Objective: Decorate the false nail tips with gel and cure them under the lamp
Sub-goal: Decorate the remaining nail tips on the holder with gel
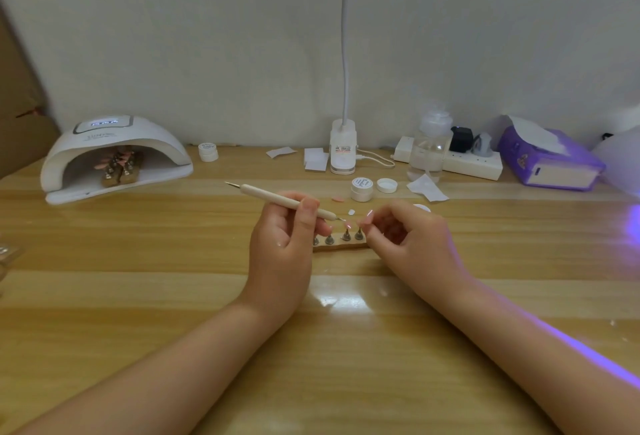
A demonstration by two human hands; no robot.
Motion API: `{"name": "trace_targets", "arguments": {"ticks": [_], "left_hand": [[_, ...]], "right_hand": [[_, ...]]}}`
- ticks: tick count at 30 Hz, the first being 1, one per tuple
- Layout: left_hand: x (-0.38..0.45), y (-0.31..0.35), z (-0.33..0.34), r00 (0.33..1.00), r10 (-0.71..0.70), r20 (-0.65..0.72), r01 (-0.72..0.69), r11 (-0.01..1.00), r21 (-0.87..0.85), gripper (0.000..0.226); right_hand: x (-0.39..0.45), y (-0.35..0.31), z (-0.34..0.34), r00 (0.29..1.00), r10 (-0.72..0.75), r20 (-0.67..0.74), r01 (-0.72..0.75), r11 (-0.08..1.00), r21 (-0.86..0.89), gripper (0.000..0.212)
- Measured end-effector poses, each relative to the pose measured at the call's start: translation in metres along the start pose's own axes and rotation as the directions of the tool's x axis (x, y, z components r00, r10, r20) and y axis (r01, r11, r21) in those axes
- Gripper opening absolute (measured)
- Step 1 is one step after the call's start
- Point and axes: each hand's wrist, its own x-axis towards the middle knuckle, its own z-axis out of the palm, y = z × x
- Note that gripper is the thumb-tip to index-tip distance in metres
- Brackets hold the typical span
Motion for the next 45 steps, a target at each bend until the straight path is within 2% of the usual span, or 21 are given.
{"name": "trace_targets", "arguments": {"ticks": [4,8,16,45], "left_hand": [[-0.0019,-0.0012,0.0008,0.996,0.083,0.029,-0.086,0.993,0.083,0.008],[-0.0026,-0.0029,0.001,0.987,0.145,0.065,-0.153,0.976,0.158,0.007],[-0.0025,-0.0062,0.0022,0.968,0.214,0.13,-0.241,0.938,0.248,0.009],[-0.0028,-0.008,0.0016,0.968,0.218,0.127,-0.242,0.944,0.223,0.009]], "right_hand": [[-0.0021,-0.0018,0.0033,0.999,-0.012,0.037,0.007,0.992,0.13,0.006],[-0.004,-0.0017,0.0055,0.994,-0.076,0.079,0.066,0.991,0.118,0.009],[-0.0051,-0.0002,0.0064,0.982,-0.178,0.07,0.172,0.982,0.083,0.007],[-0.0054,0.0007,0.0055,0.968,-0.247,0.033,0.245,0.967,0.073,0.007]]}}
